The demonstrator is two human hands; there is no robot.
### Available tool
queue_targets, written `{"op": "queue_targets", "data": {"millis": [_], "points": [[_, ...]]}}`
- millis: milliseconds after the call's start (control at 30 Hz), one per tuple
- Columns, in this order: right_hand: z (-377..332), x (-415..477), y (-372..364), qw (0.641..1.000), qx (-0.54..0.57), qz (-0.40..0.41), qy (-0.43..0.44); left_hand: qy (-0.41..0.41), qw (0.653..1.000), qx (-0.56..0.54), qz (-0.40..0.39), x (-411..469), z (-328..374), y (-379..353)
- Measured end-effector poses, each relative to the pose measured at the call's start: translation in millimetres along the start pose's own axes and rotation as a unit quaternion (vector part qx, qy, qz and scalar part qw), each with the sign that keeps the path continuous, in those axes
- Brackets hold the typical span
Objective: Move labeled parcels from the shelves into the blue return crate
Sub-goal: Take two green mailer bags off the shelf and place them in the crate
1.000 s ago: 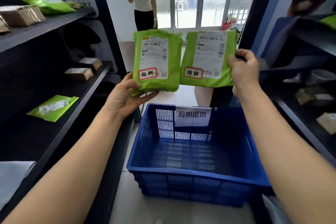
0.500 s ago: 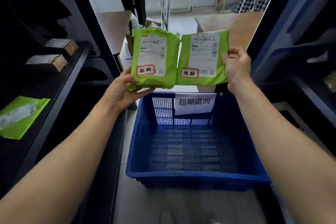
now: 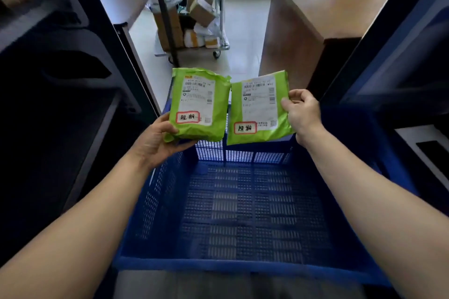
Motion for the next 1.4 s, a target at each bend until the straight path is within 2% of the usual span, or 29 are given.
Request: {"op": "queue_targets", "data": {"millis": [267,400,500,800,967,1233,1400], "points": [[184.1,74.0,-38.1,0.996,-0.063,-0.039,-0.059,0.062,0.997,0.032,0.024,96.2,-153.4,90.7],[297.5,111.8,-67.7,0.989,-0.065,-0.030,-0.126,0.103,0.990,0.077,0.066,147.9,-238.8,132.0],[357.2,137.0,-87.9,0.984,-0.043,-0.007,-0.171,0.117,0.986,0.084,0.087,184.0,-277.1,152.7],[435.0,185.6,-138.4,0.973,-0.039,-0.085,-0.209,0.132,0.980,0.086,0.124,265.5,-345.6,215.5],[480.8,198.3,-155.9,0.962,-0.072,-0.049,-0.260,0.146,0.976,0.107,0.118,286.0,-377.1,234.6],[516.2,223.0,-176.1,0.963,-0.065,-0.037,-0.259,0.153,0.974,0.087,0.145,318.0,-408.6,254.1],[544.7,237.8,-178.1,0.943,-0.137,-0.086,-0.291,0.142,0.964,0.105,0.198,336.1,-426.2,265.1]]}}
Point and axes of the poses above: each hand's wrist, its own x-axis towards the middle knuckle, its own y-axis out of the back of the hand, z = x × y, the point moved 1 cm from there along x, towards the middle knuckle, and after that the axes turned 7 degrees about -y, right-handed, at the moved point
